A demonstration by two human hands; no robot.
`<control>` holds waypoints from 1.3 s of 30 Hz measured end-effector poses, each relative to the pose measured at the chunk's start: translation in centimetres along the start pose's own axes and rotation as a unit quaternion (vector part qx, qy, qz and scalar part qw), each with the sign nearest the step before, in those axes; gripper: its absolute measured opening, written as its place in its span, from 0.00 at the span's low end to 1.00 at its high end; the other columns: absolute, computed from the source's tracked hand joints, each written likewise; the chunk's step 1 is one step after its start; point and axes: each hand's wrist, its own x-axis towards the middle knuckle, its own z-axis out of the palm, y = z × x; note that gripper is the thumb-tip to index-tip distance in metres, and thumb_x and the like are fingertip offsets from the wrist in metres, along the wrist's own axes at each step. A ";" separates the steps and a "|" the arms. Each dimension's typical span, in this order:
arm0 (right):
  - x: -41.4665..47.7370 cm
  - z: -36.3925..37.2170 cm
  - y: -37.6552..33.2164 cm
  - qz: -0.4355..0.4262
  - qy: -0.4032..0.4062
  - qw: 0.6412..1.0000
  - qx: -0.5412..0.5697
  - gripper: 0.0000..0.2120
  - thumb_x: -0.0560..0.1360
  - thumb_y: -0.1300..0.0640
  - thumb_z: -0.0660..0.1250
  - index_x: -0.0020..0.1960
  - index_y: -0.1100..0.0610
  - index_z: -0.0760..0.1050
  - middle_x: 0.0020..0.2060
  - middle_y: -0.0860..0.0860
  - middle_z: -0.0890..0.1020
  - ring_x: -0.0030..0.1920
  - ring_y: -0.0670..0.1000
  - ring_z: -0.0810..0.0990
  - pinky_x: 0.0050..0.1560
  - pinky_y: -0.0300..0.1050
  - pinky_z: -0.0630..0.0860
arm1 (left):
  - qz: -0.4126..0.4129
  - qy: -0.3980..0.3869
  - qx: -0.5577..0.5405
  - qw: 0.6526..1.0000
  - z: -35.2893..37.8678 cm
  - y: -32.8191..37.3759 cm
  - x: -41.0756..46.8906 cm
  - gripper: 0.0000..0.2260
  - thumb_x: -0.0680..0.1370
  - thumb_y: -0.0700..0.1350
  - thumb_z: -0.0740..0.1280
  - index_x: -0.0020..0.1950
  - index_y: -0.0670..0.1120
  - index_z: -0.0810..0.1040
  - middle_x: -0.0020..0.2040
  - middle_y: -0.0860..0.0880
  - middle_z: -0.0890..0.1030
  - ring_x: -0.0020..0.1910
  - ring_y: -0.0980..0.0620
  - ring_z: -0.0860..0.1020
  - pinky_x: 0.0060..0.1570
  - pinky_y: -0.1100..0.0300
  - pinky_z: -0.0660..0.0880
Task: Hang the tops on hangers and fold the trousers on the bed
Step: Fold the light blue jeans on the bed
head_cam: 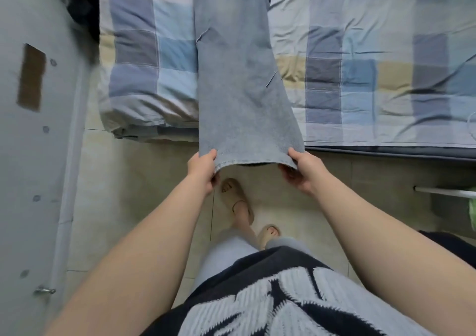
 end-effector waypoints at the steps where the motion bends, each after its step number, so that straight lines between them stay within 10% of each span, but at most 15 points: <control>1: -0.7 -0.4 0.3 -0.006 -0.007 1.000 -0.015 0.02 0.82 0.58 0.65 0.53 0.53 0.77 0.34 0.50 0.85 0.31 0.48 0.82 0.29 0.40 0.78 | 0.006 0.000 0.009 1.000 -0.4 -0.2 -0.9 0.06 0.81 0.46 0.67 0.57 0.52 0.79 0.45 0.52 0.83 0.34 0.54 0.78 0.28 0.65 0.72; 14: -8.8 -13.3 14.2 0.019 -0.013 0.994 -0.111 0.08 0.79 0.53 0.69 0.56 0.55 0.78 0.47 0.53 0.86 0.46 0.53 0.83 0.42 0.48 0.80 | -0.010 0.037 0.072 0.997 -7.1 -17.4 -11.0 0.08 0.82 0.50 0.66 0.59 0.50 0.76 0.50 0.48 0.84 0.44 0.49 0.82 0.37 0.58 0.76; 20: -10.6 -18.2 19.3 0.065 0.002 0.986 -0.156 0.09 0.76 0.52 0.72 0.54 0.54 0.79 0.43 0.52 0.85 0.44 0.53 0.83 0.35 0.44 0.78 | -0.009 0.060 0.098 0.993 -9.0 -23.6 -13.5 0.17 0.81 0.42 0.69 0.67 0.37 0.76 0.59 0.40 0.83 0.55 0.40 0.82 0.60 0.46 0.78; 39: -6.0 -1.1 -4.3 -0.044 -0.003 0.994 -0.102 0.06 0.78 0.52 0.70 0.46 0.54 0.78 0.32 0.50 0.84 0.39 0.50 0.82 0.39 0.45 0.79 | 0.001 0.027 -0.036 0.999 0.0 2.4 -7.0 0.13 0.76 0.45 0.73 0.58 0.42 0.80 0.47 0.44 0.83 0.35 0.47 0.81 0.24 0.61 0.75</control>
